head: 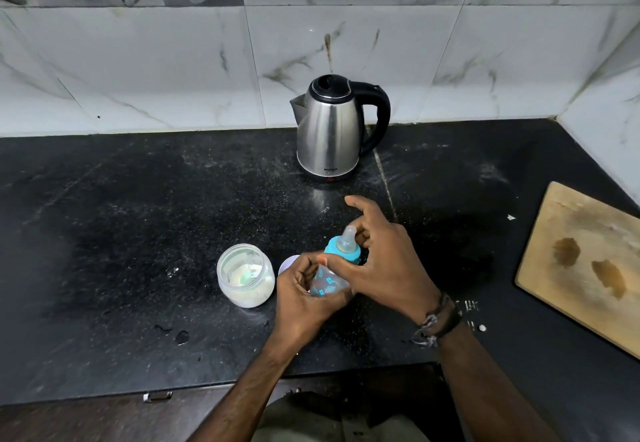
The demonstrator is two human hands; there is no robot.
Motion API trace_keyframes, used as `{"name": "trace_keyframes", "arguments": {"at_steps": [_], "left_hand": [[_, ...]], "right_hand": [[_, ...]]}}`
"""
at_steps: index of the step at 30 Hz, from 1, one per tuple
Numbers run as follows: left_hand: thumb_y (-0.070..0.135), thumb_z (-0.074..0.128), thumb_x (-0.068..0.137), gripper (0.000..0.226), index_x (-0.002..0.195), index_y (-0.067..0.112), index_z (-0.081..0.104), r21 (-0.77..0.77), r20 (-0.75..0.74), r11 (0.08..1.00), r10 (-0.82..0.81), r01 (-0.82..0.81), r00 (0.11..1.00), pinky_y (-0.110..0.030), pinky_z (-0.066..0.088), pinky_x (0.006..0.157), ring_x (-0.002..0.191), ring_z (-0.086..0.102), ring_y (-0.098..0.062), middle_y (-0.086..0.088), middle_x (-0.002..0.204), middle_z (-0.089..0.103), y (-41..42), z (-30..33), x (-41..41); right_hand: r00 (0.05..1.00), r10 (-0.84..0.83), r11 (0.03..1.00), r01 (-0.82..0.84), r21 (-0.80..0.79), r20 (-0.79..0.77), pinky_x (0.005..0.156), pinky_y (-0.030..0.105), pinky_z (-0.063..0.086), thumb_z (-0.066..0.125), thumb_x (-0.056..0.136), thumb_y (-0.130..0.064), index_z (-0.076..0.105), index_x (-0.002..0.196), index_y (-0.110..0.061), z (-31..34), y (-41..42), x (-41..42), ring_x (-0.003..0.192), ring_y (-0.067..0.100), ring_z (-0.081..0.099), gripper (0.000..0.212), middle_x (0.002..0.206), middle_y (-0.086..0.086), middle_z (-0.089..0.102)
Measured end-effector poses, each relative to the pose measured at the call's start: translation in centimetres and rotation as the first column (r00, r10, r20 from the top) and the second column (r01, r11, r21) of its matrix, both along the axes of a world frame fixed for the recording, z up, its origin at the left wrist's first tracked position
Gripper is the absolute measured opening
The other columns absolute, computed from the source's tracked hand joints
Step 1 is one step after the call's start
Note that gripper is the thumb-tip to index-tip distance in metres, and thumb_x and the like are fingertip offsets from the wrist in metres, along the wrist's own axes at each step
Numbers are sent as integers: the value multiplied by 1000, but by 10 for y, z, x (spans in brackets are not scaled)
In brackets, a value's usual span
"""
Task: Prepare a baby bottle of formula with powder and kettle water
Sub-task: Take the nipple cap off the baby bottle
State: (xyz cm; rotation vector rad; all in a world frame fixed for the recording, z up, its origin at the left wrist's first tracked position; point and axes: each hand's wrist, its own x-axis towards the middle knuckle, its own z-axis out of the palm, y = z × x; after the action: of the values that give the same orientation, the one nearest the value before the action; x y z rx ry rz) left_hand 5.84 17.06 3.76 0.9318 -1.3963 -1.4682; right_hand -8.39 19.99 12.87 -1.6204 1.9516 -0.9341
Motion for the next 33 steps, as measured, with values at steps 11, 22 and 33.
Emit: {"name": "trace_keyframes", "arguments": {"at_steps": [11, 22, 33], "left_hand": [[6, 92, 64, 51, 109, 8, 69, 29, 1, 999, 13, -13, 1000, -25, 58, 83, 93, 72, -12, -2, 103, 78, -3, -9, -1], [15, 93, 69, 55, 117, 20, 67, -25, 83, 1000, 0, 2, 997, -22, 54, 91, 105, 71, -8, 8, 113, 76, -6, -20, -15], [18, 93, 66, 58, 116, 23, 65, -28, 151, 999, -29, 34, 988, -26, 57, 89, 104, 72, -12, 1, 112, 76, -6, -42, -41]], "right_hand": [[877, 182, 983, -152, -103, 444, 105, 39, 51, 76, 77, 12, 32, 148, -10, 0, 5, -25, 119, 22, 65, 87, 117, 4, 72], [977, -94, 987, 116, -108, 190, 96, 30, 55, 86, 71, -3, 39, 148, -20, -34, 17, -53, 109, 2, 66, 91, 116, -9, 72], [976, -216, 976, 216, -11, 29, 99, 49, 51, 85, 73, -6, 26, 150, -30, -100, 29, -74, 109, 22, 64, 100, 117, -14, 66]]}}
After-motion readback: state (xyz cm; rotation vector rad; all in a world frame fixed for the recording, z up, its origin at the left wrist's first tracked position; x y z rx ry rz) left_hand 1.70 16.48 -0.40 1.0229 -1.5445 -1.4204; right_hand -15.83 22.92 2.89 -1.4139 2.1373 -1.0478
